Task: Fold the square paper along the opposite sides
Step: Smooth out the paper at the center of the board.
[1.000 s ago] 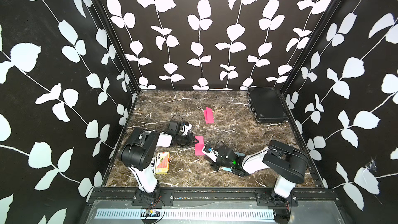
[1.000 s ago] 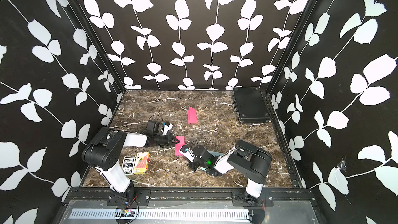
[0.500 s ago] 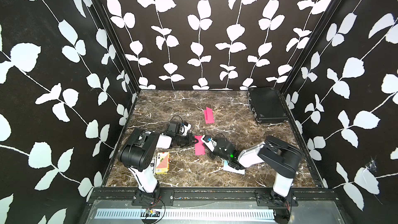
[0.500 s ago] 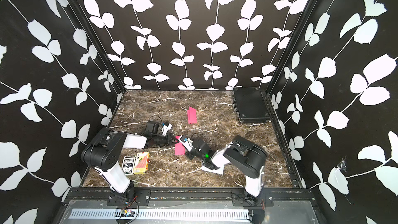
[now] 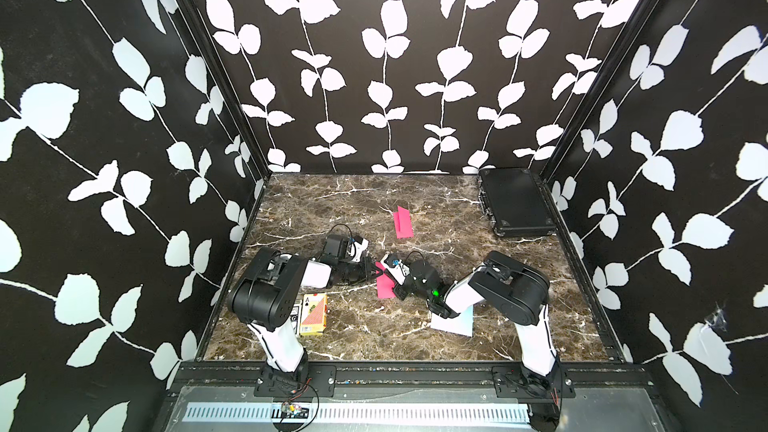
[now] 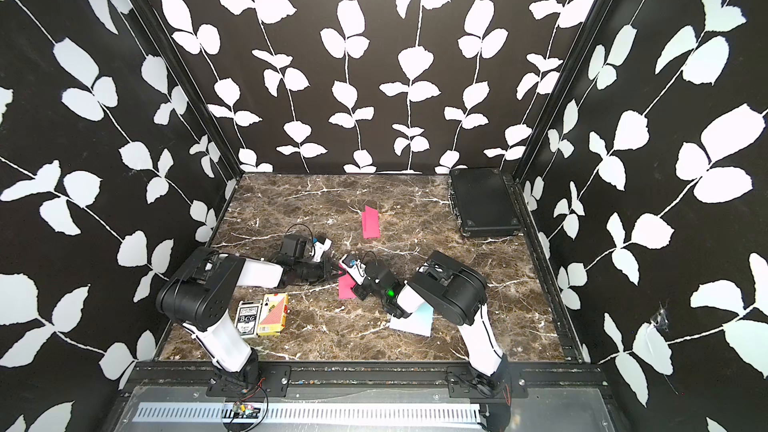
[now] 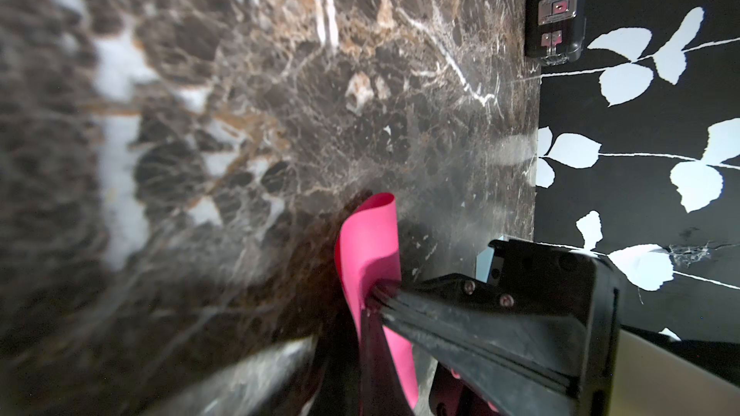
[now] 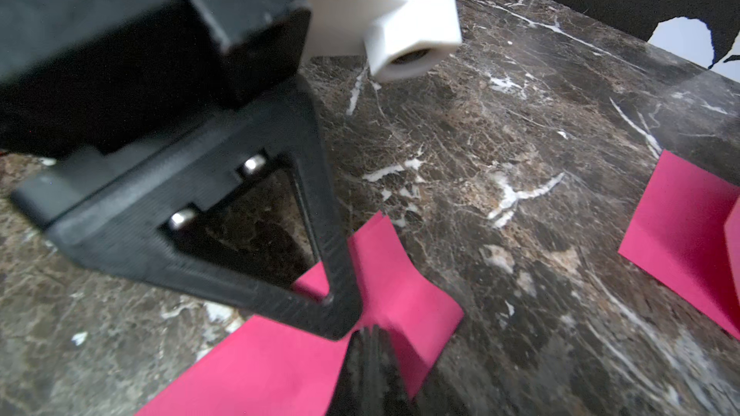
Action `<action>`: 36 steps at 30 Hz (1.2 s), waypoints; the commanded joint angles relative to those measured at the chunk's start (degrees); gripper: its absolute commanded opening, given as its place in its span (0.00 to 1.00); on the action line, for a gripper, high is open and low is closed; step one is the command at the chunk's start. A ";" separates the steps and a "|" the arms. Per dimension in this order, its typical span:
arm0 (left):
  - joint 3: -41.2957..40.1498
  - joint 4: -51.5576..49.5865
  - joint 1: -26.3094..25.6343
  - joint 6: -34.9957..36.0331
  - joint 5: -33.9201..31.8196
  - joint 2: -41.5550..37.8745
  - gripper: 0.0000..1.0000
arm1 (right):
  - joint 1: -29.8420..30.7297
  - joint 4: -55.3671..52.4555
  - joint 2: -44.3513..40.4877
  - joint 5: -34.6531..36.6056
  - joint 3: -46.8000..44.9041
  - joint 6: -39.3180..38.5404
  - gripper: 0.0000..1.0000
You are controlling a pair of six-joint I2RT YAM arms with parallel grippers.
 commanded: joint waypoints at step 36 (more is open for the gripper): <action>-1.41 -4.66 -0.47 0.70 -2.97 0.92 0.00 | -3.12 1.82 -2.48 -6.05 2.86 5.71 0.00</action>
